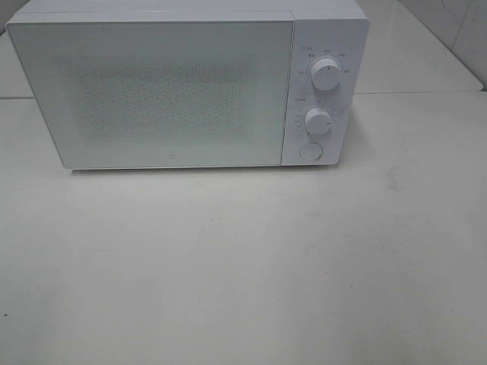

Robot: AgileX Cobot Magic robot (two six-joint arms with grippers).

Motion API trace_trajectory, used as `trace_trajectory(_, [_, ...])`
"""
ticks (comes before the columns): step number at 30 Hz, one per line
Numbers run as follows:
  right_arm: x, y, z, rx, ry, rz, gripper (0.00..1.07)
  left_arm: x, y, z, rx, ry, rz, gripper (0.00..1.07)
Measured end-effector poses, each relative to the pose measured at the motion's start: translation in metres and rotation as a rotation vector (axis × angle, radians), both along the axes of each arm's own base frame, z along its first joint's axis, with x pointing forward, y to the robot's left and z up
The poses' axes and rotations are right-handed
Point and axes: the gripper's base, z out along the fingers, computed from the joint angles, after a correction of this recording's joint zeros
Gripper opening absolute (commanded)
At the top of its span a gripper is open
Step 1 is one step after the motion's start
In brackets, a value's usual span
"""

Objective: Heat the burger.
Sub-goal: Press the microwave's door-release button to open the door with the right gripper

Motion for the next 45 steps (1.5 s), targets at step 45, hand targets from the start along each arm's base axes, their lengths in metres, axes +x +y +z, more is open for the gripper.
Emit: trace_trajectory(45, [0.143, 0.021, -0.117, 0.049, -0.278, -0.048, 0.73, 0.000, 0.000, 0.000, 0.000, 0.000, 0.000, 1.00])
